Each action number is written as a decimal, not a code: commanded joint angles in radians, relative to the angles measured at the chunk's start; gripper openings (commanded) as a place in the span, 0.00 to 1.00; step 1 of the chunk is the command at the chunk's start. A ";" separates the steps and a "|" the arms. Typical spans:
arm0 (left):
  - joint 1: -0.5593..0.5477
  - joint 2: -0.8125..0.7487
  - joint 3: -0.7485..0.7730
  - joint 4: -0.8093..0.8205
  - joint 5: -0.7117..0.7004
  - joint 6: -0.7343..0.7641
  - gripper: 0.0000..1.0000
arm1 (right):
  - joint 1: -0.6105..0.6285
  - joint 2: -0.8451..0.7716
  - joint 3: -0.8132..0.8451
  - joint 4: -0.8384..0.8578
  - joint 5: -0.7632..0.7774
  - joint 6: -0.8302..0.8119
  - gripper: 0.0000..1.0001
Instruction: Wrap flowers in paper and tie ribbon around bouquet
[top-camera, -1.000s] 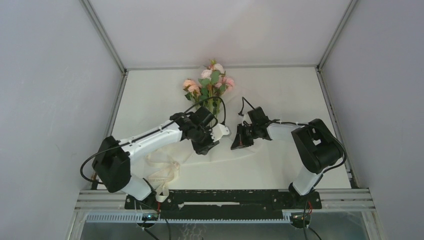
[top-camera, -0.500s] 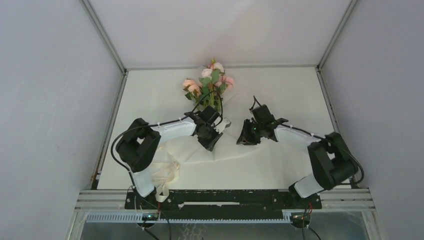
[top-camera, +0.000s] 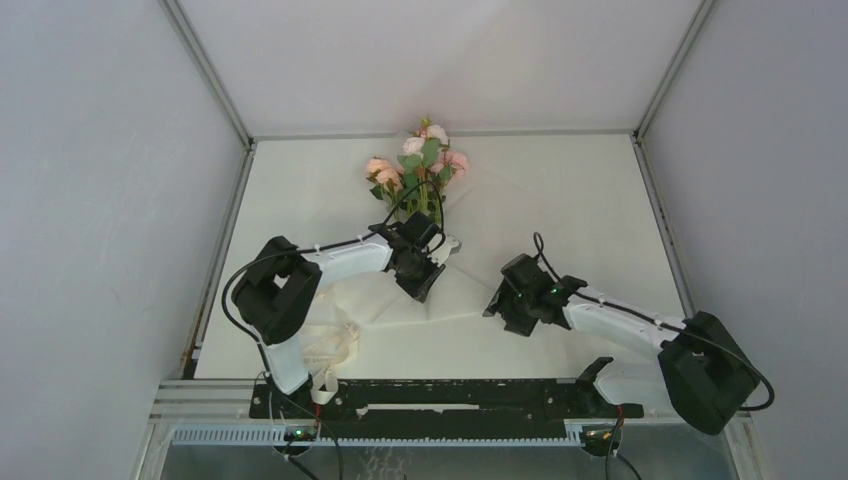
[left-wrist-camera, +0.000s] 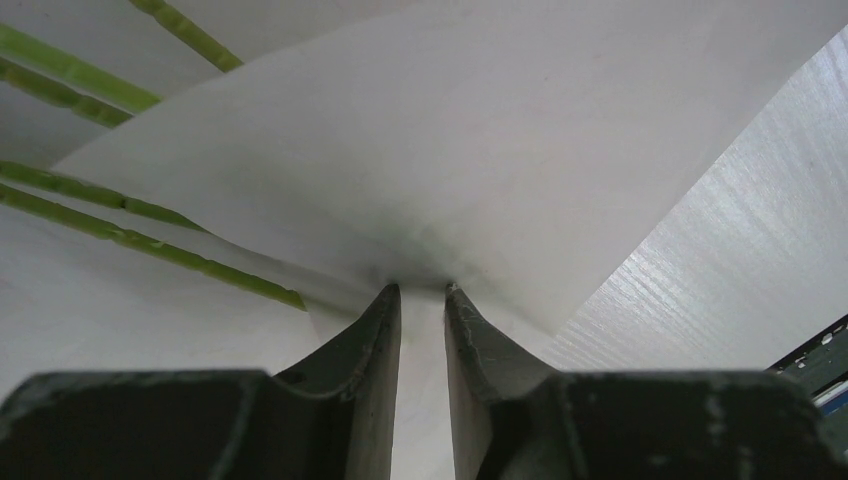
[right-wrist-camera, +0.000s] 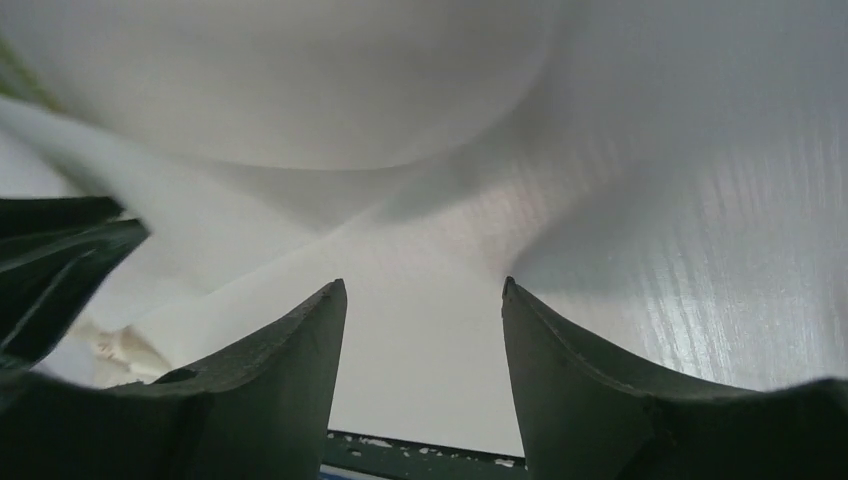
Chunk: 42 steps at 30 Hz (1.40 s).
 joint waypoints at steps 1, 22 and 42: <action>-0.001 0.019 0.006 0.000 0.018 -0.018 0.28 | 0.029 0.085 -0.019 0.127 0.023 0.206 0.68; 0.004 -0.034 0.036 -0.026 -0.012 0.005 0.29 | 0.042 0.224 -0.011 0.201 0.176 0.086 0.06; 0.057 0.038 0.119 0.012 0.141 -0.025 0.41 | 0.282 0.301 0.344 -0.128 0.616 -0.232 0.00</action>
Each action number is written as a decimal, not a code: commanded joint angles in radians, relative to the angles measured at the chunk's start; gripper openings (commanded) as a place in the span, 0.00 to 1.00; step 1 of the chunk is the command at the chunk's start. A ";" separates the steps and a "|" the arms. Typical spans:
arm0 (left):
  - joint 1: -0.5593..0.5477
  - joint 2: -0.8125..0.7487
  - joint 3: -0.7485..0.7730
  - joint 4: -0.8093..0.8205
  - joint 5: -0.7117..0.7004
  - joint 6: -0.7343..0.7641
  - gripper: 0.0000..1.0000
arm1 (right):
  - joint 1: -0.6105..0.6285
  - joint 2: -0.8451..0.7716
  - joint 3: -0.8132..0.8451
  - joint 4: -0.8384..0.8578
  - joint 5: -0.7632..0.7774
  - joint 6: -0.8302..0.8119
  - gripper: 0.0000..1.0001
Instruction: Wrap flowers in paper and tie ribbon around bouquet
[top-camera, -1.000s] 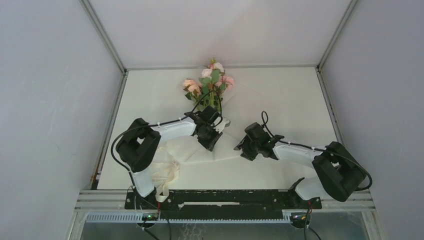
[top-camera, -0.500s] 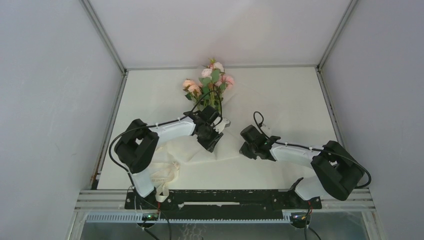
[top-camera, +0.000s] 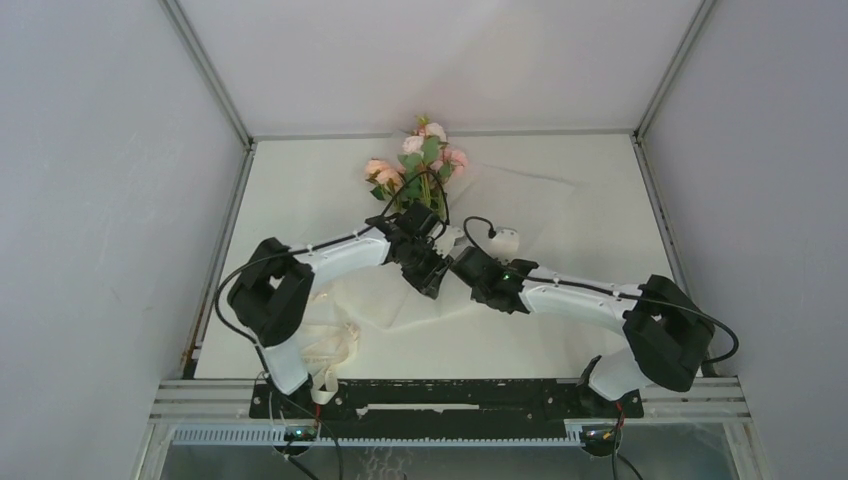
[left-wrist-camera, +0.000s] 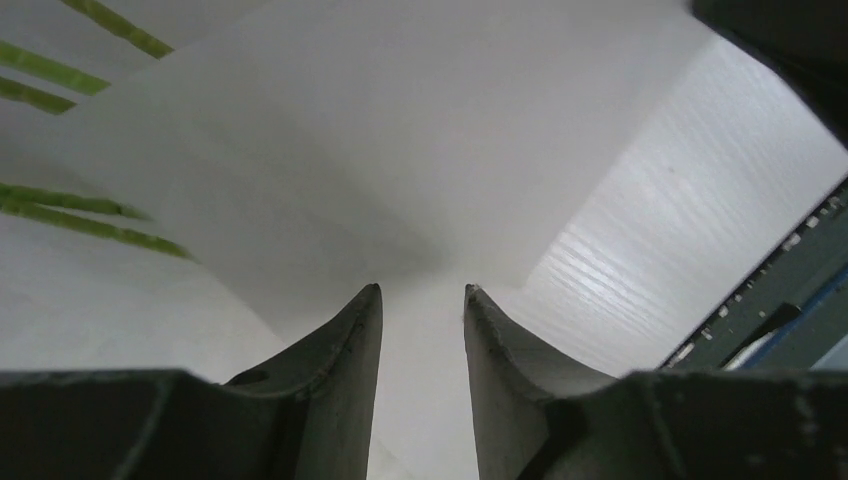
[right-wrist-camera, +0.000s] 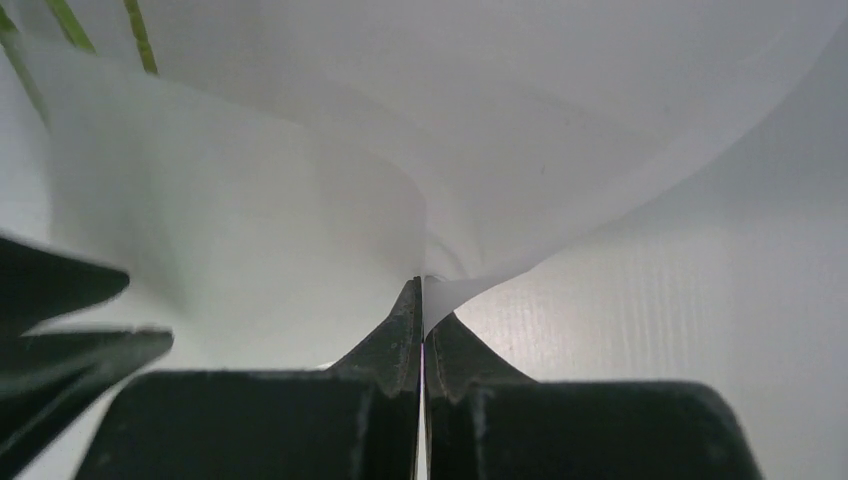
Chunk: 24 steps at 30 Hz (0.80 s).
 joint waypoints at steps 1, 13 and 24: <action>0.059 0.106 0.071 0.041 0.020 -0.050 0.41 | 0.068 0.037 0.084 -0.076 0.157 -0.110 0.00; 0.106 0.168 0.058 0.066 0.077 -0.051 0.40 | 0.328 0.243 0.256 0.045 0.378 -0.702 0.00; 0.151 0.160 0.031 0.081 0.090 -0.078 0.39 | 0.307 0.295 0.355 -0.070 0.393 -0.563 0.21</action>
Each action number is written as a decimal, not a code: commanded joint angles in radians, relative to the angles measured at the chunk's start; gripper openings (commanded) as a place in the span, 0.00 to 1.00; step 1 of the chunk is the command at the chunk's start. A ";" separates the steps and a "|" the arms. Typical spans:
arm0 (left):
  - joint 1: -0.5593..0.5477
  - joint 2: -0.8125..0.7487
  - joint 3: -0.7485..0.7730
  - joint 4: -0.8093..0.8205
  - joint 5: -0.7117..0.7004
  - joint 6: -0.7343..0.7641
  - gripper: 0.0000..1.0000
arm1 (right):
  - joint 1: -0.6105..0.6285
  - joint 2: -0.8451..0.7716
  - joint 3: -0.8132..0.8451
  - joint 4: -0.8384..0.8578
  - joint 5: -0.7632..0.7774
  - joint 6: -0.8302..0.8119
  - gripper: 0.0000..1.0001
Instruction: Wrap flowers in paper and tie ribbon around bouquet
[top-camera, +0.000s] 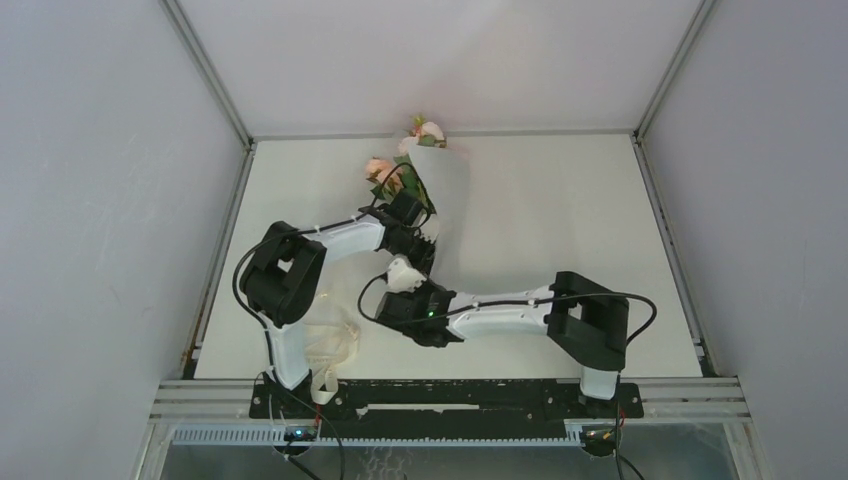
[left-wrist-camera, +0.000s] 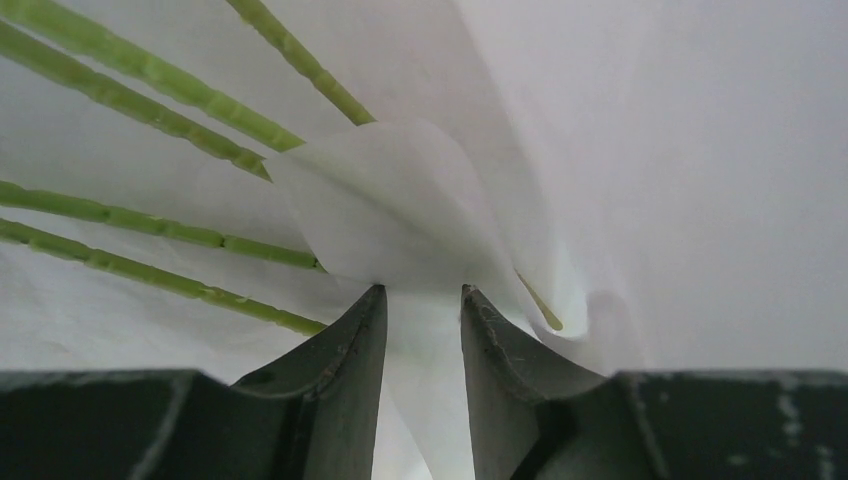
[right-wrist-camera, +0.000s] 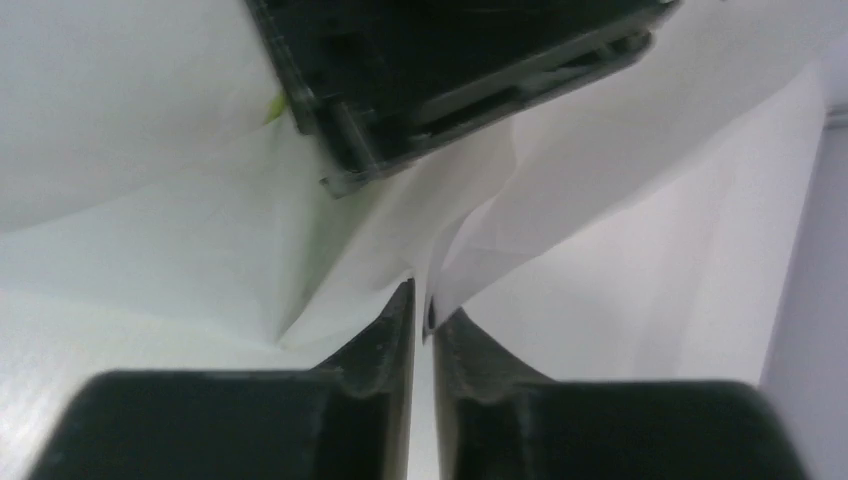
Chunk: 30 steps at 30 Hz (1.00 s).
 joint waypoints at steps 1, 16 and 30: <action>0.009 0.012 -0.012 0.033 -0.024 -0.002 0.39 | -0.101 -0.130 -0.002 -0.113 -0.062 0.252 0.37; 0.009 0.027 -0.007 0.032 -0.014 -0.008 0.39 | -0.409 -0.730 -0.826 0.797 -0.680 0.663 1.00; 0.009 0.005 -0.009 0.036 -0.040 -0.005 0.39 | -0.392 -0.462 -0.738 0.912 -0.567 0.759 0.99</action>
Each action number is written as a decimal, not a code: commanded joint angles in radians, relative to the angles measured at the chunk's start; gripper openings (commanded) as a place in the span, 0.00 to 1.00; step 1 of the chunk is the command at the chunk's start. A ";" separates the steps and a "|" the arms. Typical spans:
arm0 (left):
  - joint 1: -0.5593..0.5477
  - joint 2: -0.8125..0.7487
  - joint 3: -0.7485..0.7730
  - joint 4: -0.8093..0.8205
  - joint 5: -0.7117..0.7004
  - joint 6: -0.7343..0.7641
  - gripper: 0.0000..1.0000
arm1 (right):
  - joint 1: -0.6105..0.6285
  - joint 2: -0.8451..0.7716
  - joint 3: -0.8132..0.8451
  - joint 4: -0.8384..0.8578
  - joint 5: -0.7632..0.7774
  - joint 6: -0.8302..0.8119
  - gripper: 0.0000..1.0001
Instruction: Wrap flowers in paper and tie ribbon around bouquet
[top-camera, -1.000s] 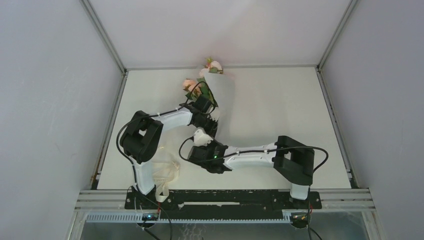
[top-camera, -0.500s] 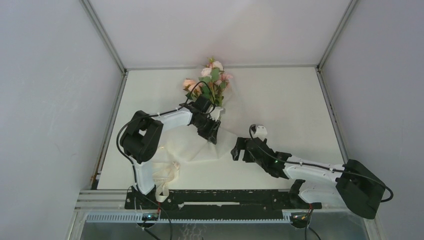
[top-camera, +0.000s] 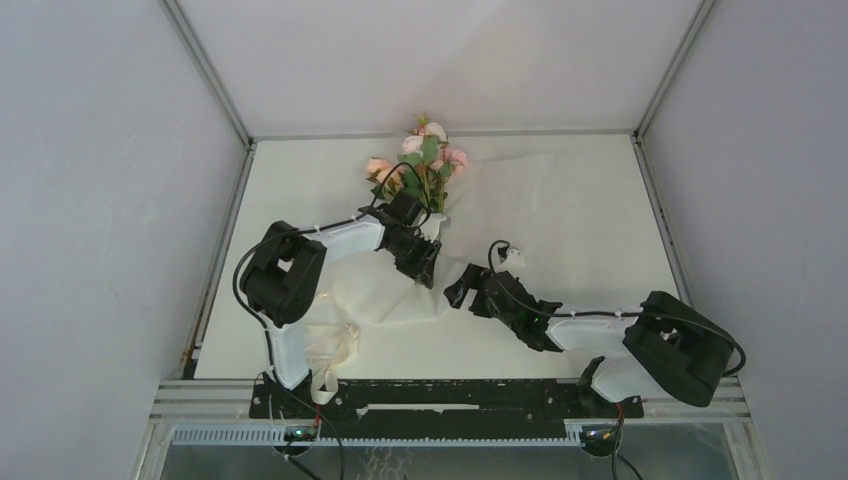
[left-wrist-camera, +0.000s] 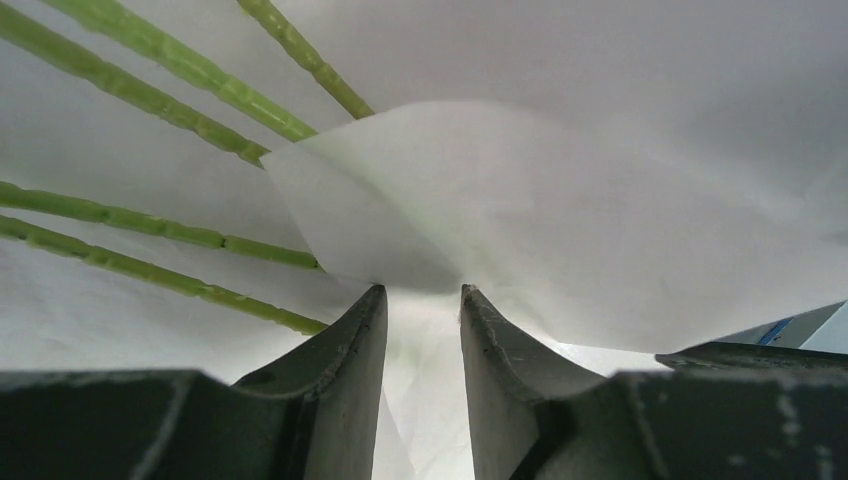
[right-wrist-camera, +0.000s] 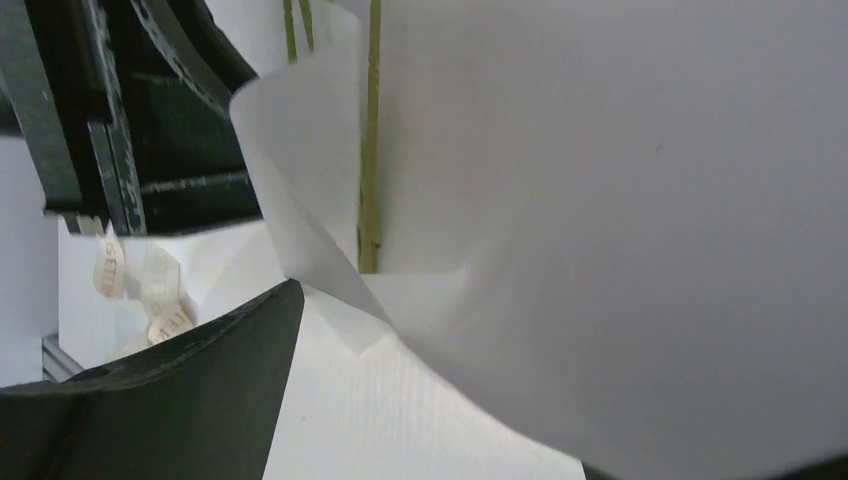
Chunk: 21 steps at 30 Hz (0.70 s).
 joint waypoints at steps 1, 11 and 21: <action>0.006 -0.003 -0.010 0.026 -0.049 0.005 0.39 | -0.005 0.049 0.075 0.015 0.096 0.078 0.97; 0.007 -0.204 0.013 -0.084 -0.076 0.140 0.62 | -0.061 0.111 0.075 0.043 -0.024 0.080 0.43; 0.010 -0.172 -0.079 -0.106 -0.085 0.156 0.72 | -0.061 0.034 0.016 0.009 -0.036 0.106 0.50</action>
